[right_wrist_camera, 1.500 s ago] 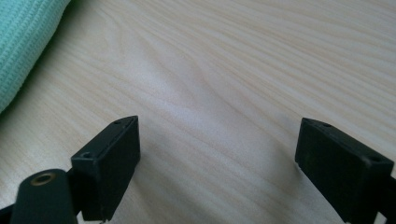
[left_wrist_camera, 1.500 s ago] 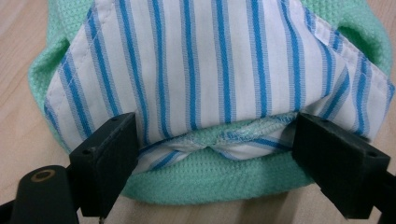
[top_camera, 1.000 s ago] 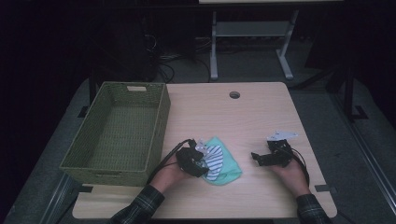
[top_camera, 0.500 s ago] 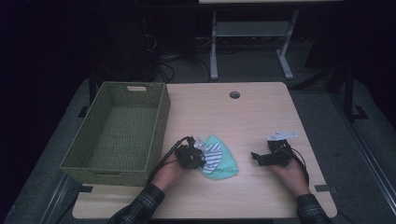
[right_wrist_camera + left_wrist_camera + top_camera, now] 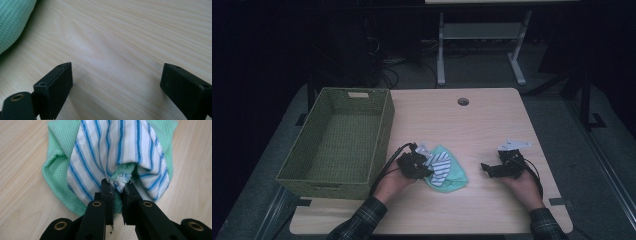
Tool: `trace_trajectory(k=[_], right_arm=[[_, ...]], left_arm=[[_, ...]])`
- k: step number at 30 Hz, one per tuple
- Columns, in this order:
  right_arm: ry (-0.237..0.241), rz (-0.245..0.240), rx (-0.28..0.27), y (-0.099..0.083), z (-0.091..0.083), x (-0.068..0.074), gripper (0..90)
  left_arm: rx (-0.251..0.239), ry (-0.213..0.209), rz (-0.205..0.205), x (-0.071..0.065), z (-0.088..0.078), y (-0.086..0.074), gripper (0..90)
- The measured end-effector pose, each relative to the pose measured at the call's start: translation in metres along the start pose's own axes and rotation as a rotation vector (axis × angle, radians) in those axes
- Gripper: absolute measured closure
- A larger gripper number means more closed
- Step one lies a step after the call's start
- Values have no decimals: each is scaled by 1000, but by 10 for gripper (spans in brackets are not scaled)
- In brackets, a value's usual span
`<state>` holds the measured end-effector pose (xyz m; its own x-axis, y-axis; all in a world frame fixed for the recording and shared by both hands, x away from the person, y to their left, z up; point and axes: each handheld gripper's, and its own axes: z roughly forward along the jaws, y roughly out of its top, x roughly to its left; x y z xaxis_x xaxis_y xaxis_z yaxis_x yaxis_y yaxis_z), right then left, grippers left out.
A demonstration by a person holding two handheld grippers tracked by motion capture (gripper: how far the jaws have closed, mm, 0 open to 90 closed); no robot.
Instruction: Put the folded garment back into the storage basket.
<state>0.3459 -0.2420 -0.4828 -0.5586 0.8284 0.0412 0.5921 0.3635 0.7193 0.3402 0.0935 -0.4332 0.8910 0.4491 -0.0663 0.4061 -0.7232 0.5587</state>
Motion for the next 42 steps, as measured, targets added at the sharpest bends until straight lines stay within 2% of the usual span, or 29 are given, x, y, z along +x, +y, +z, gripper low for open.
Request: trace_trajectory(k=[2,13,15,18,19,20,25,26,27,31,32,37,42], right_arm=[[-1,-3,0,0,0,0,102],[-2,0,-1,0,0,0,102],[-2,0,-1,0,0,0,102],[-2,0,0,0,0,0,102],[-2,0,0,0,0,0,102],[-2,-1,-1,0,0,0,103],[-2,0,-1,0,0,0,103],[-2,0,-1,0,0,0,103],[-2,0,0,0,0,0,103],[-2,-1,0,0,0,0,103],[-3,-1,0,0,0,0,103],[-2,0,0,0,0,0,103],[-2,1,1,0,0,0,103]], left_arm=[[-19,-3,-26,-1,-2,1,813],[-47,-48,-46,-2,-23,13,811],[-44,-52,-39,-2,-29,15,810],[-59,-65,-39,-2,-35,18,809],[-76,-71,-56,-3,-36,18,809],[-67,-75,-51,-2,-39,19,809],[-80,-75,-56,-2,-46,23,808],[-74,-77,-47,-1,-49,24,808],[-87,-81,-59,-2,-50,25,808],[-79,-69,-49,-2,-57,30,808],[-77,-68,-35,-1,-60,32,808],[-95,-63,-35,-2,-67,38,808],[-92,-56,-14,0,-76,44,808]])
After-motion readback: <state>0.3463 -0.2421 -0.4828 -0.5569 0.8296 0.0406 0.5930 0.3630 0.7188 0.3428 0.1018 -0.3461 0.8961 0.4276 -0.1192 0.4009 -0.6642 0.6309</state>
